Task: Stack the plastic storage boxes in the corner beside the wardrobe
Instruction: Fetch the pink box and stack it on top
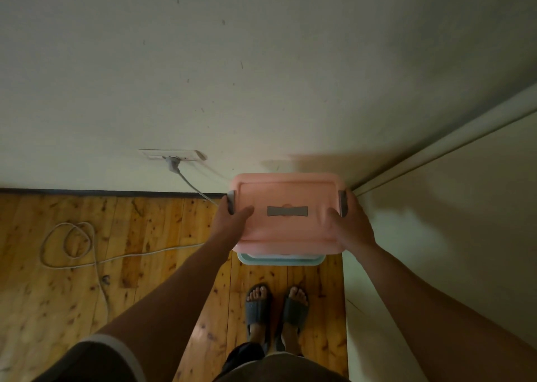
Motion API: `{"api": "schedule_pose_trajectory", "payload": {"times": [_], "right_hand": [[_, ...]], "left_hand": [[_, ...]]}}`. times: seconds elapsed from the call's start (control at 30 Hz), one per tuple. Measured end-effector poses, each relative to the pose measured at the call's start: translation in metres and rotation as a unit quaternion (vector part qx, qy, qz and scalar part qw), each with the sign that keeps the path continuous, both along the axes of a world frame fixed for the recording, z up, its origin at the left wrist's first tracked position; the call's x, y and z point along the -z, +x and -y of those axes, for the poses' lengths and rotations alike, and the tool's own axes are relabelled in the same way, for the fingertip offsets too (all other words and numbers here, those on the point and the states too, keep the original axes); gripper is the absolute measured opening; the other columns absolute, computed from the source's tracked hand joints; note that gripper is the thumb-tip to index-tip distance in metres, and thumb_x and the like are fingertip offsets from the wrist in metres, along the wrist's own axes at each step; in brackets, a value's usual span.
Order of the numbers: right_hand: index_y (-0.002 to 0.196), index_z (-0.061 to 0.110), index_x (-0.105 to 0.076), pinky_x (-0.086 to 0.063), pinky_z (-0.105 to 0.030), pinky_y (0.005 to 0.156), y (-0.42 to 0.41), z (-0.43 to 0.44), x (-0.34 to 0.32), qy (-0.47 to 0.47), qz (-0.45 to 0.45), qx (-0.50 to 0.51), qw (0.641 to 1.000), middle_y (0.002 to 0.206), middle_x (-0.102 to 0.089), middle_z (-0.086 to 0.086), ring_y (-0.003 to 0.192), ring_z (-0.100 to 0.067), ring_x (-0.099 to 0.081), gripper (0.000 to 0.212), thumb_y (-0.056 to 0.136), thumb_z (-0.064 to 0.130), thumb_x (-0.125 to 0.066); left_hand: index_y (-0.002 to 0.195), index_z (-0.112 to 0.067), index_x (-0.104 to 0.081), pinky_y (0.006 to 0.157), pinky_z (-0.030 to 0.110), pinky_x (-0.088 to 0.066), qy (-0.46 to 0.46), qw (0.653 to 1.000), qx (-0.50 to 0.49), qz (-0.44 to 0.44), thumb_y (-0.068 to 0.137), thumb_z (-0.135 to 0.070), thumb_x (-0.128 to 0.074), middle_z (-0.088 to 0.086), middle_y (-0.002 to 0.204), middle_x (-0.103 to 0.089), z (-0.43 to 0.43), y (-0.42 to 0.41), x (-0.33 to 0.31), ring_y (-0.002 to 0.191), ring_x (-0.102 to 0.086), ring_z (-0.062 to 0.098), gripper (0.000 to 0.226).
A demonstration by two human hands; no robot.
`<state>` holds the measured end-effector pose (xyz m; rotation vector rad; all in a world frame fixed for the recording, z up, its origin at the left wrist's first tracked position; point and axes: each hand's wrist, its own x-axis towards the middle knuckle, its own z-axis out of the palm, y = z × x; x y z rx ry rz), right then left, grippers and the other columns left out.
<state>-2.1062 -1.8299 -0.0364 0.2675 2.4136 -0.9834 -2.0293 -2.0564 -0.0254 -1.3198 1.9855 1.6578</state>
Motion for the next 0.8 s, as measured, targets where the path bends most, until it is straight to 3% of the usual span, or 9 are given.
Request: {"api": "schedule_pose_trajectory", "payload": {"times": [0.23,0.37,0.53,0.6,0.67,0.8], "right_hand": [[0.133,0.023,-0.042,-0.036,-0.03,0.075,0.0,-0.003,-0.009,0.016,0.001,-0.008,1.0,0.124,-0.054,-0.002,0.102,-0.022,-0.053,0.047,0.088,0.033,-0.051],[0.121,0.022,-0.047,-0.034,-0.029,0.071,-0.001,-0.005,-0.021,0.032,-0.031,-0.023,0.999,0.119,-0.054,-0.003,0.093,-0.019,-0.05,0.035,0.089,0.032,-0.05],[0.112,0.026,-0.046,-0.031,-0.022,0.062,0.004,-0.008,-0.038,0.045,-0.067,-0.041,0.996,0.114,-0.053,-0.001,0.083,-0.009,-0.045,0.022,0.091,0.034,-0.048],[0.125,0.023,-0.045,-0.038,-0.025,0.074,0.006,-0.012,-0.046,0.044,-0.068,-0.059,0.995,0.131,-0.051,-0.004,0.101,-0.017,-0.054,0.035,0.093,0.037,-0.046],[0.144,0.02,-0.032,-0.039,-0.034,0.09,0.007,-0.017,-0.056,0.052,-0.067,-0.071,0.994,0.146,-0.04,-0.005,0.125,-0.024,-0.046,0.055,0.095,0.043,-0.043],[0.149,0.02,-0.024,-0.032,-0.037,0.105,0.008,-0.02,-0.077,0.055,-0.081,-0.075,0.992,0.153,-0.03,-0.005,0.138,-0.024,-0.032,0.062,0.096,0.046,-0.043]], "left_hand": [[0.134,-0.013,-0.04,0.082,0.038,-0.045,-0.032,0.999,0.023,-0.008,0.091,-0.025,-0.062,0.003,0.119,-0.049,-0.002,-0.001,-0.011,0.108,-0.051,0.023,0.05],[0.15,-0.013,-0.025,0.099,0.048,-0.042,-0.057,0.998,0.029,0.001,0.092,-0.027,-0.061,0.01,0.145,-0.041,-0.006,-0.003,-0.025,0.127,-0.045,0.029,0.07],[0.153,-0.017,-0.018,0.108,0.054,-0.036,-0.112,0.991,0.076,0.006,0.092,-0.033,-0.06,0.01,0.155,-0.029,-0.01,-0.002,-0.04,0.137,-0.035,0.031,0.075],[0.153,-0.018,-0.019,0.108,0.055,-0.036,-0.125,0.988,0.086,-0.003,0.093,-0.033,-0.059,0.01,0.156,-0.028,-0.01,-0.001,-0.048,0.137,-0.035,0.031,0.074],[0.153,-0.019,-0.021,0.108,0.054,-0.036,-0.135,0.986,0.092,-0.017,0.093,-0.035,-0.059,0.008,0.156,-0.029,-0.011,-0.001,-0.056,0.137,-0.036,0.031,0.073],[0.151,-0.021,-0.028,0.107,0.046,-0.036,-0.149,0.983,0.094,-0.055,0.093,-0.037,-0.059,0.004,0.154,-0.034,-0.014,0.002,-0.075,0.137,-0.038,0.026,0.068]]}}
